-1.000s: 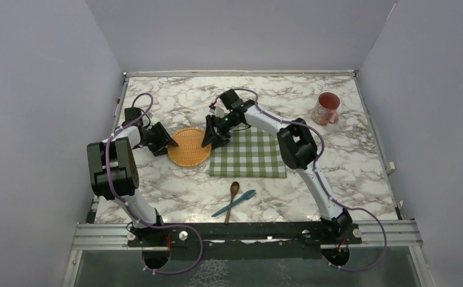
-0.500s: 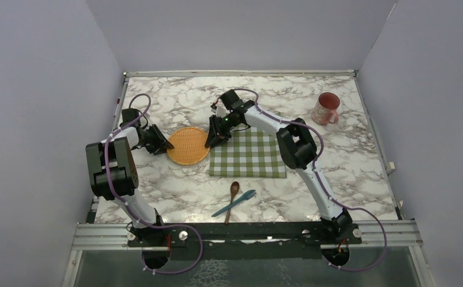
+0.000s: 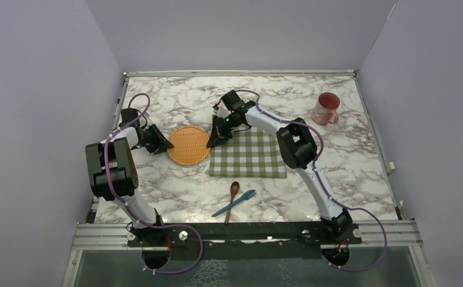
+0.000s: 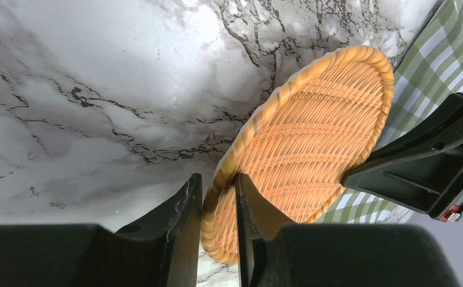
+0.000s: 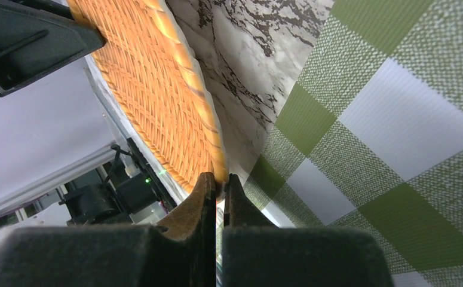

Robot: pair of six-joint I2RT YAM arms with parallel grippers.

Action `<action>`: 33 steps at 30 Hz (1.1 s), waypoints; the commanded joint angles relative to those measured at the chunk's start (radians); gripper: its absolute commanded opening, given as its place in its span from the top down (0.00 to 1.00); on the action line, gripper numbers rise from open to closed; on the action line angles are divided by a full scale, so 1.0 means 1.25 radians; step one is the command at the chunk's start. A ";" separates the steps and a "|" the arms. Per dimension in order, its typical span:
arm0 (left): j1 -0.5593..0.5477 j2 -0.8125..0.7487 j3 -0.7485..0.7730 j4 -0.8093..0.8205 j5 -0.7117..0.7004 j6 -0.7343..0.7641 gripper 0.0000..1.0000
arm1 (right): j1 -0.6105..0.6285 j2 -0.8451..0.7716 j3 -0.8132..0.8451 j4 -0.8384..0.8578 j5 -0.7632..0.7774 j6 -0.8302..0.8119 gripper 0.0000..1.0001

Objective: Set the dinner table for one person
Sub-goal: Pick up the plate at the center of the board.

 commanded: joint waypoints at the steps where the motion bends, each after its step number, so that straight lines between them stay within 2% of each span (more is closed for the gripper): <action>1: -0.025 -0.032 0.001 0.025 0.095 -0.036 0.97 | 0.047 -0.031 -0.010 0.001 0.008 -0.047 0.99; 9: -0.072 -0.048 0.033 0.022 0.126 -0.081 0.98 | 0.062 -0.088 -0.007 -0.055 0.053 -0.090 0.99; 15: -0.159 -0.038 0.067 0.021 0.113 -0.109 0.98 | 0.064 -0.152 -0.039 -0.074 0.077 -0.099 0.99; 24: -0.260 0.045 0.162 0.018 0.121 -0.145 0.98 | 0.065 -0.197 -0.078 -0.096 0.108 -0.107 0.99; 33: -0.350 0.127 0.233 0.012 0.125 -0.155 0.99 | 0.060 -0.280 -0.148 -0.113 0.240 -0.079 0.99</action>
